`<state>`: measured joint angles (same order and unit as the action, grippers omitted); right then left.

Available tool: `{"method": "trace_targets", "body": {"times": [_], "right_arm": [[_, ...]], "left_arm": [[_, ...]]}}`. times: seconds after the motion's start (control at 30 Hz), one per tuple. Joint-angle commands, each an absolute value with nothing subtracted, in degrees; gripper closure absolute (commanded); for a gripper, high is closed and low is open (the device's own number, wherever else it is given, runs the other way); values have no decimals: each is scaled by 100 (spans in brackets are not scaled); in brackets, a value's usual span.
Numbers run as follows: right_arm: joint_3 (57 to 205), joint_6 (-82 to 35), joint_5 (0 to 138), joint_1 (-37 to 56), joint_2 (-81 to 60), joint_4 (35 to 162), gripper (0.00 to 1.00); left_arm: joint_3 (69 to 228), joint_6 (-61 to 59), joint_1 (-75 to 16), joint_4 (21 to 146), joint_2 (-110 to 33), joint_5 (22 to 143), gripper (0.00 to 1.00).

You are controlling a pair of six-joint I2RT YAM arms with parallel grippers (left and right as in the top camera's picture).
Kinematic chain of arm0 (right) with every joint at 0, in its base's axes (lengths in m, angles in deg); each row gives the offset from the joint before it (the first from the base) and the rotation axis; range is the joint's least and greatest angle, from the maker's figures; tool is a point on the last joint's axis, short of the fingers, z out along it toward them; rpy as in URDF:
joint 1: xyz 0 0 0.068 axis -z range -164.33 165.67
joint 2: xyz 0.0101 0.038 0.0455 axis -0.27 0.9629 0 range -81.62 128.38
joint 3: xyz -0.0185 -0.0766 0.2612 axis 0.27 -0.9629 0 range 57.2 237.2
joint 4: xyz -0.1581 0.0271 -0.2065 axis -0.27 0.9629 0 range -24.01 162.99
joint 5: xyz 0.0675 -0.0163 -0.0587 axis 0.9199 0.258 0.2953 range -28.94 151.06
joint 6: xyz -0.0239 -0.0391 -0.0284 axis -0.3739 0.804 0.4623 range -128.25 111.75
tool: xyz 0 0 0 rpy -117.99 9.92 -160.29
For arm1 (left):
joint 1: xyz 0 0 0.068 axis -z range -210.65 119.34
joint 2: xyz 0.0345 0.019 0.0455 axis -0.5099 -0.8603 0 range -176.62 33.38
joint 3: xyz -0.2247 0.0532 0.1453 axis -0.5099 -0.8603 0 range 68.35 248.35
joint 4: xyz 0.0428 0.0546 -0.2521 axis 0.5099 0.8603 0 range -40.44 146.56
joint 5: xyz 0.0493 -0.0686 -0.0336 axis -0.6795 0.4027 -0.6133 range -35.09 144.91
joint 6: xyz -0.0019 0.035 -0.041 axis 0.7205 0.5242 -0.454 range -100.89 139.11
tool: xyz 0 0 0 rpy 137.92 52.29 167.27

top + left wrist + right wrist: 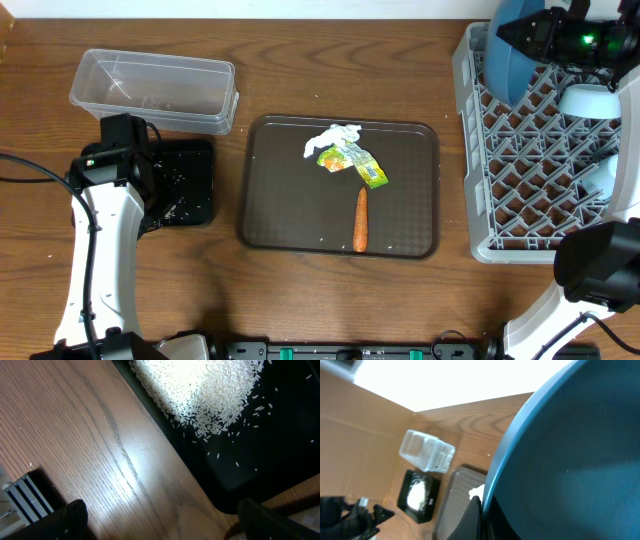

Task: Sort waste into correct bins and load items into the dishwasher rack
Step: 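Lower the blue bowl into the back of the rack and release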

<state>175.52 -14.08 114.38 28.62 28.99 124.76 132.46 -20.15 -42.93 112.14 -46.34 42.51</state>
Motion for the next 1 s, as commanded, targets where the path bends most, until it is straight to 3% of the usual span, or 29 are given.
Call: {"method": "trace_targets", "body": {"times": [0.0, 0.5, 0.97], "right_arm": [[17552, -1117, 12159, 2912, 3015, 12355, 99], [17548, -1117, 12669, 3231, 3741, 12224, 99], [17546, -1027, 14181, 3707, 4466, 12259, 99]], "left_arm": [[13330, -2107, -4319, 11232, -4634, 4179, 1], [13330, -2105, -4319, 11232, -4634, 4179, 1], [13330, -2107, -4319, 11230, -4634, 4179, 1]]}}
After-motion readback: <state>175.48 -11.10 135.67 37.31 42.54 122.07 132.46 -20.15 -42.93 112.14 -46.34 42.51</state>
